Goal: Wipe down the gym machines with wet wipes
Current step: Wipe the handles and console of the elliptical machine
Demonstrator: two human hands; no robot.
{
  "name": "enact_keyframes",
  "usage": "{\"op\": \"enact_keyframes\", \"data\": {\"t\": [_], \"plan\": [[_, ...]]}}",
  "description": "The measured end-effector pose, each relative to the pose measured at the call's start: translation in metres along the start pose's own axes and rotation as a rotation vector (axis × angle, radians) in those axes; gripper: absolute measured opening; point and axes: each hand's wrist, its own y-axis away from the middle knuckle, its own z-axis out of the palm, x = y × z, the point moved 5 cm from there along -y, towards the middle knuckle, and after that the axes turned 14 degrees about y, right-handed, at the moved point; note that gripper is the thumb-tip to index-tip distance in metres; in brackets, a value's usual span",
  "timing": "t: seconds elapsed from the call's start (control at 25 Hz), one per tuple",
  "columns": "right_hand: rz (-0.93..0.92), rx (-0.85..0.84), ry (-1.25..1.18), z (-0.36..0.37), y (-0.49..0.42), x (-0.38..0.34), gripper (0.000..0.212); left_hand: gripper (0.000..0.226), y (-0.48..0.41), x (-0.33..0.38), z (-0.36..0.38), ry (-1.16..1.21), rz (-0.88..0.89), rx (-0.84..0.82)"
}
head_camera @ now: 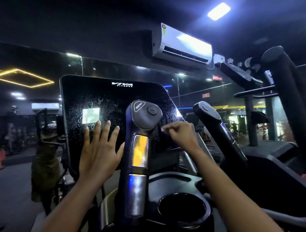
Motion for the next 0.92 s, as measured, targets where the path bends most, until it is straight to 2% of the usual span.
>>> {"op": "enact_keyframes", "data": {"t": [0.08, 0.2, 0.28, 0.32, 0.4, 0.52, 0.64, 0.68, 0.8, 0.84, 0.92], "plan": [[0.070, 0.064, -0.064, 0.006, -0.031, -0.013, 0.030, 0.080, 0.001, -0.004, 0.003, 0.002, -0.004, 0.006], [-0.028, 0.001, 0.019, 0.024, -0.048, -0.030, 0.022, 0.091, 0.004, -0.006, 0.007, 0.043, 0.014, -0.001], [-0.145, 0.009, 0.088, 0.021, -0.035, -0.031, 0.023, 0.082, 0.006, -0.002, 0.008, 0.104, 0.029, -0.026], [-0.218, -0.002, 0.111, 0.020, -0.023, -0.030, 0.028, 0.070, 0.005, 0.000, 0.007, 0.127, 0.026, -0.033], [-0.336, -0.100, 0.125, 0.018, 0.002, -0.025, 0.035, 0.054, 0.003, 0.003, 0.001, 0.144, 0.039, 0.019], [-0.380, -0.296, 0.104, 0.010, 0.024, -0.012, 0.030, 0.063, 0.002, 0.003, -0.001, 0.136, 0.054, 0.055], [-0.343, -0.425, 0.133, 0.000, 0.019, -0.011, 0.023, 0.088, 0.003, 0.006, -0.004, 0.047, 0.006, 0.002], [-0.288, -0.379, 0.104, -0.004, 0.010, -0.014, 0.021, 0.096, 0.003, 0.004, -0.004, 0.028, -0.003, -0.028], [-0.073, -0.051, -0.038, -0.008, -0.020, -0.028, 0.020, 0.108, 0.003, 0.003, -0.006, 0.025, -0.075, -0.118], [-0.050, -0.012, -0.039, -0.003, -0.025, -0.039, 0.021, 0.108, 0.004, 0.004, -0.007, 0.013, -0.079, -0.146], [-0.047, -0.045, -0.021, 0.011, -0.030, -0.054, 0.020, 0.098, 0.002, 0.006, -0.003, -0.011, -0.005, -0.106]]}}
